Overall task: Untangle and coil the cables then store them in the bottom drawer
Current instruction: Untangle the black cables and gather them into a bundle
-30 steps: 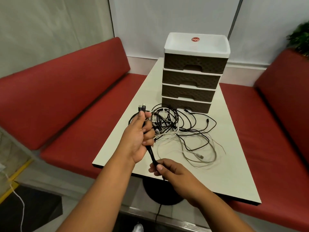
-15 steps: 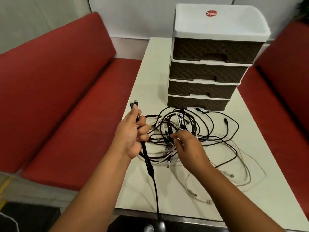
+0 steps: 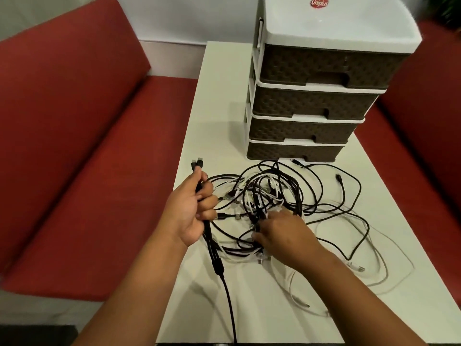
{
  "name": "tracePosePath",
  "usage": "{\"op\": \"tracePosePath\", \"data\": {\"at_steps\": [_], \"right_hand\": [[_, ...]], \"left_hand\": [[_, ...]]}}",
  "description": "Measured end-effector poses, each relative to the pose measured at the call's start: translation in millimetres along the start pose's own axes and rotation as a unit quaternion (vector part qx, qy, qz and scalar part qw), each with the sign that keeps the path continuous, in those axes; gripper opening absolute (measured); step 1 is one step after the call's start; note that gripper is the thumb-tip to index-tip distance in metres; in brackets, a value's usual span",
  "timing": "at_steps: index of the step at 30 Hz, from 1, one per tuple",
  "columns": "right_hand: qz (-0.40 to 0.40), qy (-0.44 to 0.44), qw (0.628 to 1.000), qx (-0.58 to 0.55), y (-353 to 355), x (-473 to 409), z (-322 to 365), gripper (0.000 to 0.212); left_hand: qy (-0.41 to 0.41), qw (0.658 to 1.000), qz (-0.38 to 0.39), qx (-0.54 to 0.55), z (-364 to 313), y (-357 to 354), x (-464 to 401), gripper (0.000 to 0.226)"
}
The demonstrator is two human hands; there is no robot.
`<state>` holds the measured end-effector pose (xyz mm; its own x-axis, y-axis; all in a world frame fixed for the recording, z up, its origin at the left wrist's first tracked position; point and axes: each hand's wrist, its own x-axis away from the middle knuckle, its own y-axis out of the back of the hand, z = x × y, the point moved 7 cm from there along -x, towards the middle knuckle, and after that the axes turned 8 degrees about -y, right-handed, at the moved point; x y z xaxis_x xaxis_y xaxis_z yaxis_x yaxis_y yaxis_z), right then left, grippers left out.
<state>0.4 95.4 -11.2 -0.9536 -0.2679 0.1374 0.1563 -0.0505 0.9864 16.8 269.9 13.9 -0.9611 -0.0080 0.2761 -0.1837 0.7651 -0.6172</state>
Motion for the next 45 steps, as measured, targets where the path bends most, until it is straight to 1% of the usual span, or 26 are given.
{"op": "tracePosePath", "data": {"at_steps": [2, 4, 5, 7, 8, 9, 10, 12, 13, 14, 16, 19, 22, 24, 27, 29, 32, 33, 34, 36, 38, 39, 41, 42, 43, 45], "right_hand": [[0.002, 0.001, 1.000, -0.014, 0, 3, -2, 0.036], [-0.050, -0.019, 0.991, -0.122, 11, 5, -6, 0.031], [-0.102, -0.044, 0.977, -0.183, 21, 6, -14, 0.026], [-0.228, -0.123, 0.931, -0.256, 41, 11, -39, 0.013], [-0.264, -0.167, 0.909, -0.274, 45, 12, -54, 0.012], [-0.271, -0.211, 0.894, -0.289, 44, 12, -67, 0.020], [-0.242, -0.251, 0.889, -0.296, 37, 7, -80, 0.030], [-0.123, -0.306, 0.897, -0.293, 16, -4, -95, 0.047], [-0.070, -0.313, 0.898, -0.301, 6, -8, -98, 0.047], [-0.045, -0.310, 0.894, -0.319, 0, -9, -100, 0.041], [-0.060, -0.307, 0.880, -0.358, 2, -9, -105, 0.029], [-0.116, -0.299, 0.859, -0.400, 22, -4, -114, 0.021], [-0.180, -0.253, 0.869, -0.386, 59, 0, -115, 0.020], [-0.209, -0.207, 0.865, -0.406, 81, 4, -111, 0.017], [-0.233, -0.140, 0.822, -0.500, 99, 10, -105, 0.012], [-0.225, -0.142, 0.815, -0.514, 94, 8, -110, 0.010], [-0.129, -0.212, 0.809, -0.533, 56, -5, -128, 0.008], [-0.095, -0.232, 0.817, -0.520, 45, -7, -134, 0.010], [-0.069, -0.241, 0.837, -0.486, 37, -7, -139, 0.016], [-0.055, -0.255, 0.870, -0.417, 30, -3, -145, 0.030], [-0.107, -0.257, 0.873, -0.401, 37, 4, -153, 0.036], [-0.147, -0.247, 0.866, -0.408, 43, 10, -156, 0.034], [-0.225, -0.193, 0.863, -0.410, 56, 21, -158, 0.023], [-0.245, -0.148, 0.875, -0.390, 61, 24, -156, 0.017], [-0.249, -0.093, 0.894, -0.360, 63, 26, -151, 0.014], [-0.233, 0.016, 0.932, -0.277, 61, 27, -137, 0.019]], "left_hand": [[0.007, 1.000, 0.006, -0.001, 3, -2, -2, 0.032], [0.013, 1.000, 0.010, -0.005, 6, -4, -2, 0.031], [0.015, 1.000, 0.011, -0.007, 7, -6, -2, 0.031], [0.015, 1.000, 0.011, -0.012, 8, -8, -1, 0.031], [0.012, 1.000, 0.012, -0.014, 7, -9, -1, 0.031], [0.010, 1.000, 0.011, -0.015, 6, -10, 0, 0.031], [0.007, 1.000, 0.011, -0.015, 4, -10, 1, 0.031], [0.002, 1.000, 0.011, -0.008, -1, -9, 3, 0.031], [0.000, 1.000, 0.009, -0.006, -4, -8, 5, 0.031], [-0.003, 1.000, 0.004, -0.007, -7, -6, 7, 0.032], [-0.009, 1.000, -0.013, -0.013, -14, 0, 11, 0.032], [-0.019, 0.999, -0.034, -0.018, -20, 7, 17, 0.031], [-0.030, 0.998, -0.047, -0.009, -20, 7, 25, 0.030], [-0.038, 0.998, -0.052, -0.003, -20, 4, 29, 0.030], [-0.045, 0.997, -0.061, -0.001, -18, 0, 35, 0.030], [-0.052, 0.996, -0.070, -0.002, -16, -2, 38, 0.030], [-0.055, 0.996, -0.077, -0.005, -8, -6, 42, 0.030], [-0.054, 0.996, -0.077, -0.005, -4, -8, 43, 0.030], [-0.053, 0.996, -0.078, -0.004, 1, -12, 44, 0.030], [-0.050, 0.996, -0.077, 0.000, 6, -15, 46, 0.030], [-0.049, 0.996, -0.076, -0.005, 12, -20, 47, 0.029], [-0.049, 0.996, -0.076, -0.008, 14, -23, 47, 0.029], [-0.050, 0.996, -0.073, -0.012, 17, -28, 47, 0.029], [-0.050, 0.996, -0.071, -0.012, 18, -31, 46, 0.029], [-0.050, 0.996, -0.070, -0.012, 20, -34, 46, 0.029], [-0.047, 0.997, -0.067, -0.011, 23, -39, 45, 0.030]]}}
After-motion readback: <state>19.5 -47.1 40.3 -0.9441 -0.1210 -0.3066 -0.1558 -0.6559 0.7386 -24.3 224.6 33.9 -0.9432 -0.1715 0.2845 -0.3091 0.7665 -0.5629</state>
